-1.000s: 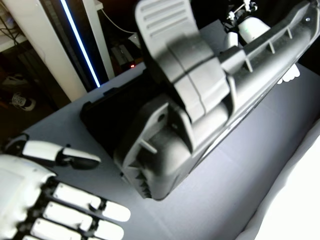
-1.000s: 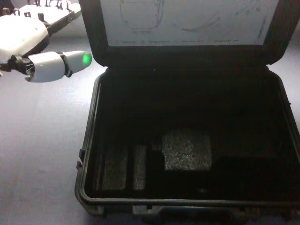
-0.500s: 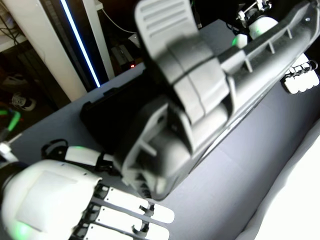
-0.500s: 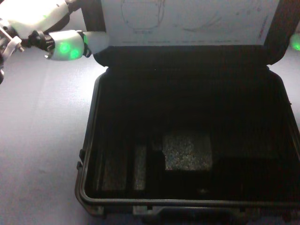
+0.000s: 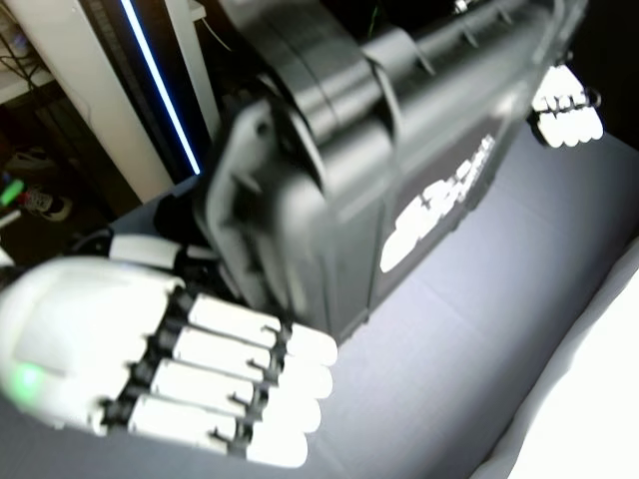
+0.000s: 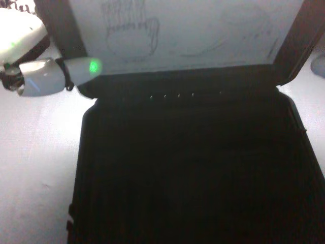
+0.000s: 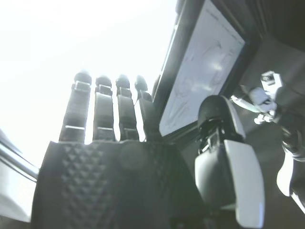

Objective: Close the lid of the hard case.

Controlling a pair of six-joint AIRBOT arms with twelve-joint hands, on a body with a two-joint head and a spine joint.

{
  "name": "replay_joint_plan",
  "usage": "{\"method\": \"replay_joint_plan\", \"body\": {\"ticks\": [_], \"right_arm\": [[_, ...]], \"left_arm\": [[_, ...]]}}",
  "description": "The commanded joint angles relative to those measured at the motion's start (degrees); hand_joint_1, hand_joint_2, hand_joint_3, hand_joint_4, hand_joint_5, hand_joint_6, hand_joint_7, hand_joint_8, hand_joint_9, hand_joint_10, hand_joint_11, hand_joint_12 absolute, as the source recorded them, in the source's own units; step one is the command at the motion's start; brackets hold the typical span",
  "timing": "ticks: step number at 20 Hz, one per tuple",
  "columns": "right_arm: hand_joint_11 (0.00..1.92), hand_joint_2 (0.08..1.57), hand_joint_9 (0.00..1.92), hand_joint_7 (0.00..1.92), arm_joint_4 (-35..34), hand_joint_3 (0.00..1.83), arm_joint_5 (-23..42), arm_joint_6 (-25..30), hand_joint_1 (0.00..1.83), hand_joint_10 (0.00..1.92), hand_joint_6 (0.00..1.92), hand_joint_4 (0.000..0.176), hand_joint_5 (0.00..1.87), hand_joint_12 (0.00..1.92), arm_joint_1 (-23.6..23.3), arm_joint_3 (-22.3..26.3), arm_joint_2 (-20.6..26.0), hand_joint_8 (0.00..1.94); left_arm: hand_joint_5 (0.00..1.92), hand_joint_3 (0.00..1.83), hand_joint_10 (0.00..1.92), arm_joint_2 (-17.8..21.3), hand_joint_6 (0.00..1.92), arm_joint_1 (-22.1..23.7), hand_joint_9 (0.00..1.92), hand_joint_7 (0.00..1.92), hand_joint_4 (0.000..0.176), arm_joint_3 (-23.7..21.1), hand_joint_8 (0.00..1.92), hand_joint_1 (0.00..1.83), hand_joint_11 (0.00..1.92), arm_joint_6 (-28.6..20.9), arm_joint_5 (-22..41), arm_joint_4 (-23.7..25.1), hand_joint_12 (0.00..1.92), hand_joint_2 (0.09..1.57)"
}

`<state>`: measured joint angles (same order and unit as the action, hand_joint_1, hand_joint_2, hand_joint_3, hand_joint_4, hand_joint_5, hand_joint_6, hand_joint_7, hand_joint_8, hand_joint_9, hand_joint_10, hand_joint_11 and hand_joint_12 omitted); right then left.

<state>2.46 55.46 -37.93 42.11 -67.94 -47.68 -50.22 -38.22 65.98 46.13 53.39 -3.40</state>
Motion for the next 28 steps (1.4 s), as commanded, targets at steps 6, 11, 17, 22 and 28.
{"method": "replay_joint_plan", "body": {"ticks": [6,11,17,22,28], "right_arm": [[0.12,1.26,0.15,0.2,-2.63,0.0,16.51,1.08,0.11,0.0,0.0,0.008,0.2,0.04,6.93,3.79,2.25,0.01],[0.1,1.28,0.14,0.18,-4.5,0.01,18.98,2.42,0.14,0.0,0.0,0.0,0.19,0.04,11.15,4.44,2.43,0.0],[0.09,1.3,0.13,0.19,-4.5,0.01,19.0,2.5,0.14,0.0,0.0,0.011,0.18,0.03,12.11,4.88,2.44,0.01],[0.09,1.32,0.14,0.21,-5.27,0.0,19.33,3.07,0.22,0.0,0.0,0.0,0.21,0.04,15.09,5.53,2.62,0.0],[0.08,1.32,0.12,0.18,-7.15,0.0,19.33,3.62,0.22,0.0,0.0,0.0,0.18,0.03,18.0,6.07,3.38,0.0]], "left_arm": [[0.13,0.0,0.0,3.58,0.0,-3.71,0.12,0.14,0.0,-3.5,0.0,0.0,0.04,-0.26,11.26,0.98,0.05,1.29],[0.13,0.0,0.0,5.82,0.0,-7.26,0.12,0.14,0.0,-6.06,0.0,0.0,0.09,-0.35,12.8,1.0,0.07,1.28],[0.09,0.01,0.0,8.22,0.0,-10.97,0.1,0.1,0.0,-7.99,0.0,0.0,0.05,-0.44,14.15,0.53,0.06,1.3],[0.09,0.01,0.0,9.93,0.0,-15.86,0.09,0.09,0.0,-9.77,0.0,0.0,0.04,-0.45,16.14,-1.55,0.06,1.3],[0.09,0.01,0.0,11.9,0.0,-23.78,0.05,0.06,0.0,-11.63,0.0,0.0,0.07,-0.44,20.27,-6.93,0.09,1.31]]}}
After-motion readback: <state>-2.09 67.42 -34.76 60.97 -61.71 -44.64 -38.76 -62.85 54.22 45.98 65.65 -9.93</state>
